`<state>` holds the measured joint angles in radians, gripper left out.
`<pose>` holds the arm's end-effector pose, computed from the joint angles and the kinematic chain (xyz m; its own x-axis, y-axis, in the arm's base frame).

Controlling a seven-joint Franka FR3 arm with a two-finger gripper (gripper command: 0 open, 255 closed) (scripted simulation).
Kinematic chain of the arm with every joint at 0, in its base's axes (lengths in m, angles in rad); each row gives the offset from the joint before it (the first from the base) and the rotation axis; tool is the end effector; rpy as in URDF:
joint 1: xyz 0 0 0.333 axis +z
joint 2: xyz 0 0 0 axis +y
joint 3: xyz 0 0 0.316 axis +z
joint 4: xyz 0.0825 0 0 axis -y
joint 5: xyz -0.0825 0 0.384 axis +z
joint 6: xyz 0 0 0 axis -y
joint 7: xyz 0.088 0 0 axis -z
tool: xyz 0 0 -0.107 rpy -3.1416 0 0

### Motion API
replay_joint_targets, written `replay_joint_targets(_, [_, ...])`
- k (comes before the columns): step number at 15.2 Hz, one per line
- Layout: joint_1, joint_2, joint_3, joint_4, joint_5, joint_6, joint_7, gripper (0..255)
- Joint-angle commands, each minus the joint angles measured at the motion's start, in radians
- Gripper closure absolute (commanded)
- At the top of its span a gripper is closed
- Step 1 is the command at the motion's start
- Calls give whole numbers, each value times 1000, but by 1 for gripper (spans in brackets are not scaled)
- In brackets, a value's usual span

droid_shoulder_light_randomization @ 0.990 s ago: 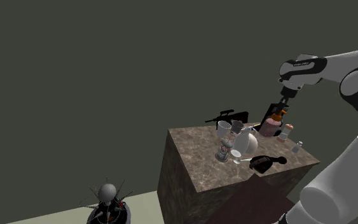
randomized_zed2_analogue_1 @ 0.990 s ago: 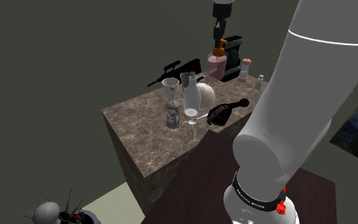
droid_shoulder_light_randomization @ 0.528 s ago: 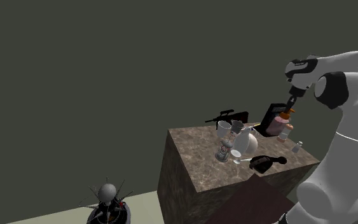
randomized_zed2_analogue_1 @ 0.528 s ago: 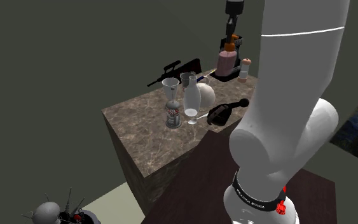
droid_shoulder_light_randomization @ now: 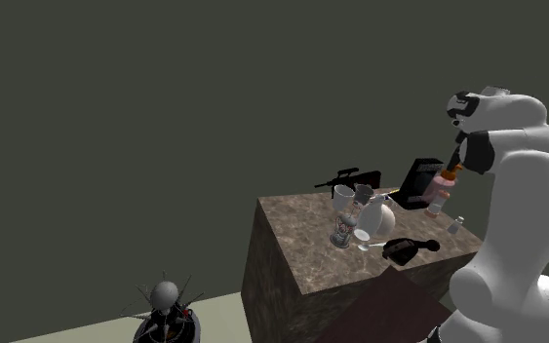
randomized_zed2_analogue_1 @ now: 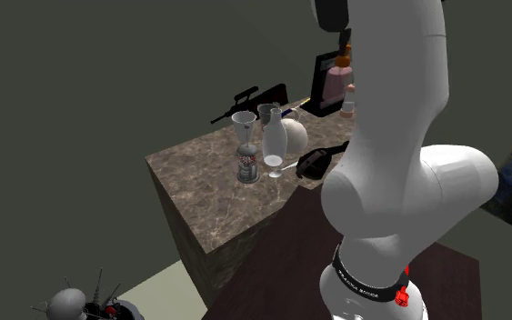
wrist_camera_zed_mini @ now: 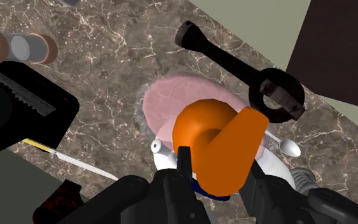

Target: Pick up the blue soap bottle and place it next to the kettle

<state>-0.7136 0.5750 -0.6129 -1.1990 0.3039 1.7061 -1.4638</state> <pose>0.3016 -0.6397 0.4925 0.9833 0.1815 -0.0134 0.1818 -0.9830 0.0271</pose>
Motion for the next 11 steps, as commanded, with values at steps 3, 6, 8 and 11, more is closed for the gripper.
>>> replay_joint_targets(3, [-3,15,4,-24,8,37,-9,255])
replay_joint_targets(6, [5,15,5,-66,10,77,-13,255])
replay_joint_targets(8, [10,17,7,-91,12,103,-15,255])
replay_joint_targets(11, [15,21,9,-126,16,140,-19,255])
